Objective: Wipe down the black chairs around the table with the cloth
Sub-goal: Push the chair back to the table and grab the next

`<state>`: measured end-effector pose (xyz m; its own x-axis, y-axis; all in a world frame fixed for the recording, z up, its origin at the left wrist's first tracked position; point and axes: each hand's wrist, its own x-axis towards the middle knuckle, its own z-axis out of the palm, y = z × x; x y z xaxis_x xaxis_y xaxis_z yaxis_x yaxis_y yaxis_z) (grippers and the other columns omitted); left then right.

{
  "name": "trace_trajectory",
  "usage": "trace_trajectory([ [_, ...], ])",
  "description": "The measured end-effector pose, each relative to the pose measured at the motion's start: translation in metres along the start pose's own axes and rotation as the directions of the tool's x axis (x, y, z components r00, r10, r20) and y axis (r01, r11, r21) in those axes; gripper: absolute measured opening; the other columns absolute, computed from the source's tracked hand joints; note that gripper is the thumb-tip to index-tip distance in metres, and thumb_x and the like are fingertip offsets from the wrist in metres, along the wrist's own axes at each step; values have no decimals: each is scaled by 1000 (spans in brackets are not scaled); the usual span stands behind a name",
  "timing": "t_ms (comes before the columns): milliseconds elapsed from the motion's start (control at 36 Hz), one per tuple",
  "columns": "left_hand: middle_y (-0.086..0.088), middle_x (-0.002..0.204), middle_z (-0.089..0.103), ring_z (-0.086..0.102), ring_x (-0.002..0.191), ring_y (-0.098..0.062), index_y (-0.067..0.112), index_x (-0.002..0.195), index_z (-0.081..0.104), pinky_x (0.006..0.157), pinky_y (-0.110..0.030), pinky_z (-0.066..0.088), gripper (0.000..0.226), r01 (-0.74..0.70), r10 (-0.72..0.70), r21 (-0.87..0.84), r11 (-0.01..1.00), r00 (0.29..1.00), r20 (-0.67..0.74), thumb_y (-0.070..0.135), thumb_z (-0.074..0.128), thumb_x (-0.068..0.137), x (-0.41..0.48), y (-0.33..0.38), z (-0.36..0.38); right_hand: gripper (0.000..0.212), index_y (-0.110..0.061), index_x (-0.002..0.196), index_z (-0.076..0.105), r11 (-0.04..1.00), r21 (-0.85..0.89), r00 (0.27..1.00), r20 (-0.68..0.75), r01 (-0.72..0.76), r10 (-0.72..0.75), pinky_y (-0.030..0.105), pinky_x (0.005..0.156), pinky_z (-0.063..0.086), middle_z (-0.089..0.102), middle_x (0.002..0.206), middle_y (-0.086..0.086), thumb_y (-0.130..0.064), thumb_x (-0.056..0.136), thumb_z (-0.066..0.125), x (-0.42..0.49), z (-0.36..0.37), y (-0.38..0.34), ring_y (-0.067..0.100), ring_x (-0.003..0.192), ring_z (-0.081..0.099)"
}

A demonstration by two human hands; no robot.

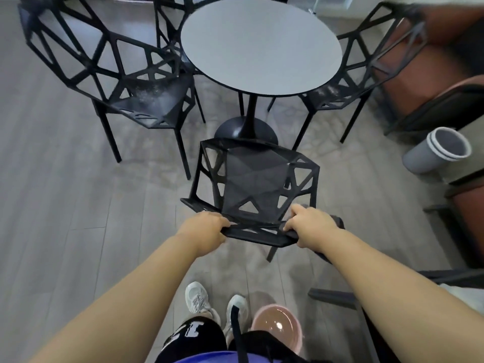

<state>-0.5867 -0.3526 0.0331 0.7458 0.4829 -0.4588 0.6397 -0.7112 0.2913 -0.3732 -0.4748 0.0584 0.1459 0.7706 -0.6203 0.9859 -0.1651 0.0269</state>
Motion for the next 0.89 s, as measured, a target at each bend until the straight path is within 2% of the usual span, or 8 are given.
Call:
trace_trajectory([
  [111, 6, 121, 53, 51, 111, -19, 25, 120, 58, 78, -28, 42, 29, 39, -40, 12, 999, 997, 72, 31, 52, 92, 0, 4, -7, 42, -40, 118, 63, 999, 40, 999, 34, -8, 6, 31, 76, 43, 41, 115, 0, -15, 84, 62, 3, -12, 7, 27, 105, 51],
  [167, 7, 122, 53, 51, 112, -19, 27, 119, 58, 80, -30, 44, 29, 63, -63, 7, 998, 993, 101, 36, 51, 92, -1, -1, -13, 36, -39, 112, 65, 999, 50, 1000, 27, -4, 2, 33, 78, 48, 42, 110, -1, -16, 84, 60, 6, -21, 8, 27, 101, 53],
  [250, 6, 121, 56, 54, 109, -19, 26, 119, 57, 85, -35, 49, 31, 112, -111, 5, 994, 988, 110, 42, 50, 93, -3, -15, -26, 38, -38, 117, 62, 998, 65, 1000, 16, 2, -3, 33, 77, 46, 42, 111, -1, -18, 86, 57, 13, -37, 4, 27, 102, 54],
  [417, 1, 131, 53, 53, 115, -22, 25, 133, 48, 91, -34, 46, 44, 209, -212, 31, 977, 967, 145, 46, 48, 94, -20, -58, -49, 29, -27, 113, 61, 998, 31, 998, -1, 56, -56, 37, 77, 47, 45, 111, 1, -23, 85, 56, 42, -78, -23, 27, 93, 53],
  [500, -1, 131, 52, 52, 115, -23, 26, 133, 46, 94, -37, 45, 46, 261, -263, 31, 965, 951, 161, 49, 47, 93, -31, -90, -59, 23, -23, 111, 61, 995, -2, 995, -11, 96, -96, 38, 78, 48, 46, 110, 2, -26, 89, 53, 62, -102, -50, 27, 93, 53],
  [639, -1, 132, 52, 52, 116, -23, 24, 133, 47, 95, -36, 44, 47, 335, -329, -18, 942, 934, 137, 49, 48, 93, -54, -155, -84, 28, -24, 114, 59, 988, -38, 988, -41, 148, -150, 35, 72, 44, 45, 113, 0, -25, 87, 55, 102, -144, -109, 25, 94, 52],
  [750, -1, 133, 51, 52, 116, -23, 25, 133, 47, 94, -34, 44, 46, 377, -372, -12, 926, 919, 129, 49, 48, 93, -71, -220, -106, 28, -22, 115, 59, 983, -36, 983, -43, 178, -179, 39, 76, 47, 45, 113, 2, -30, 89, 54, 134, -181, -164, 27, 95, 53],
  [889, -1, 131, 52, 53, 114, -23, 25, 131, 47, 91, -33, 45, 47, 434, -433, 16, 901, 894, 113, 50, 47, 93, -90, -298, -130, 26, -23, 112, 58, 973, -64, 971, -85, 220, -225, 39, 81, 49, 43, 106, -1, -28, 87, 58, 173, -221, -227, 25, 93, 53],
])
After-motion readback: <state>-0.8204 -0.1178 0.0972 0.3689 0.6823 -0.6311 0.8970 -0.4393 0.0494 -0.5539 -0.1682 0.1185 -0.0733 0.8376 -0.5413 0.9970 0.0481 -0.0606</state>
